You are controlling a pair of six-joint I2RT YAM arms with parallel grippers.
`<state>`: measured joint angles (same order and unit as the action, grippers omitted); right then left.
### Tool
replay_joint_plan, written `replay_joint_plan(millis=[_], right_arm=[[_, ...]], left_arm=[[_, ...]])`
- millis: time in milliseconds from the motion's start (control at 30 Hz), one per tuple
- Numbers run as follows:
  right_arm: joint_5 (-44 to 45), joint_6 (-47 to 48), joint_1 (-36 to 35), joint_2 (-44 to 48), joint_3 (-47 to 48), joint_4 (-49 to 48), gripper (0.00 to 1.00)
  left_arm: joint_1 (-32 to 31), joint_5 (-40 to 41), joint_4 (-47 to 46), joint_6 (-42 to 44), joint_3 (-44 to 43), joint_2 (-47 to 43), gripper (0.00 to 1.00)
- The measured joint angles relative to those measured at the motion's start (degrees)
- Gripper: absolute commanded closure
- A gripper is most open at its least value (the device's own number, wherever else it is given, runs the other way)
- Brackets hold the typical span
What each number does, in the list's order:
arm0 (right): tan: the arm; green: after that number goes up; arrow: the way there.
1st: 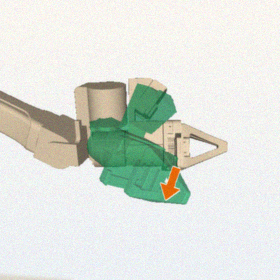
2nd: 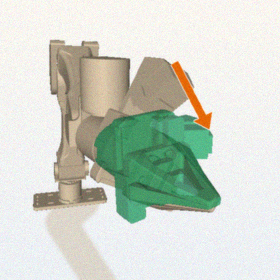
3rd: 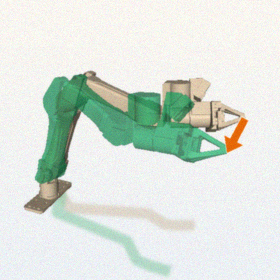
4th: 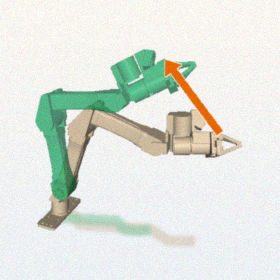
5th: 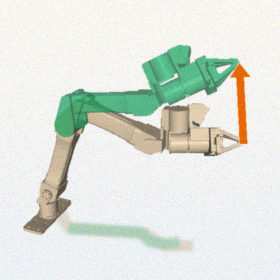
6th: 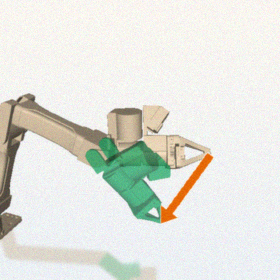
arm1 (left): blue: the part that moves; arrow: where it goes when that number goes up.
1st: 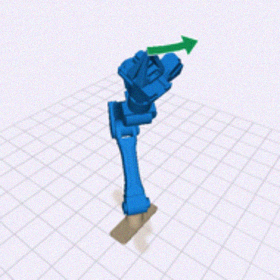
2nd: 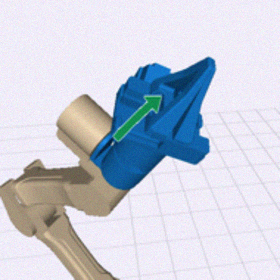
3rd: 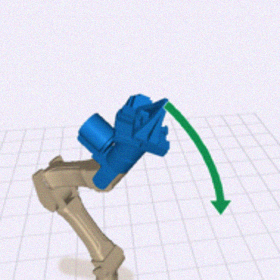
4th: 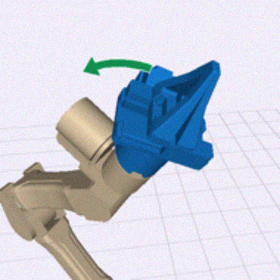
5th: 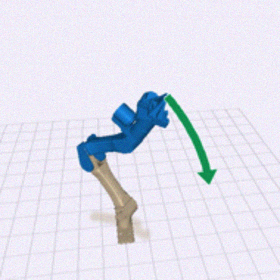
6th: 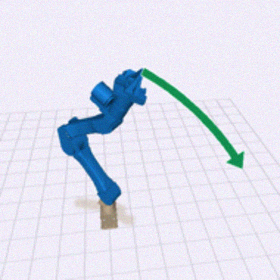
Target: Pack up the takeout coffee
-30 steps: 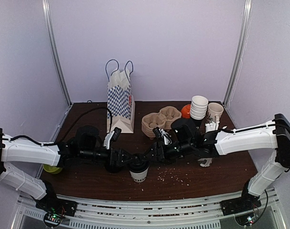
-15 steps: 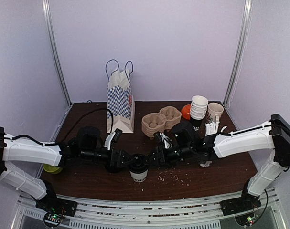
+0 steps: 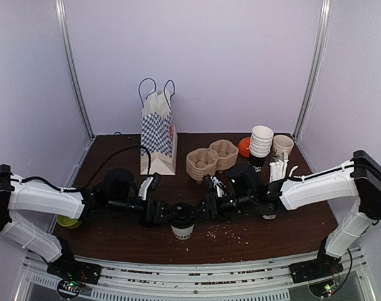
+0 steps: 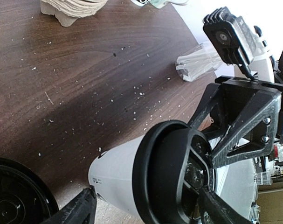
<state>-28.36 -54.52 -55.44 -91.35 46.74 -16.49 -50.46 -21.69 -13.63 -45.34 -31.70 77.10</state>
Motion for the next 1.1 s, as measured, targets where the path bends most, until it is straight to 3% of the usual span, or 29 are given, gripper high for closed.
replay_joint_plan(millis=[100, 267, 533, 1100], right_arm=[[-0.2, -0.9, 0.1, 0.0, -1.0, -2.2, 0.57], [-0.6, -1.2, 0.2, -0.1, -1.6, -3.1, 0.41], [-0.3, 0.4, 0.3, 0.0, 1.6, 1.6, 0.32], [-0.5, 0.0, 2.4, -4.8, 3.9, -1.2, 0.37]], left_arm=[[0.0, -0.1, -0.7, 0.0, 0.4, 0.0, 0.23], [0.0, -0.2, -1.0, 0.0, 0.5, -0.1, 0.13], [0.0, 0.3, 1.9, 0.8, -1.2, -2.3, 0.08], [0.1, 2.5, 1.7, 0.2, -1.1, -0.6, 0.32]])
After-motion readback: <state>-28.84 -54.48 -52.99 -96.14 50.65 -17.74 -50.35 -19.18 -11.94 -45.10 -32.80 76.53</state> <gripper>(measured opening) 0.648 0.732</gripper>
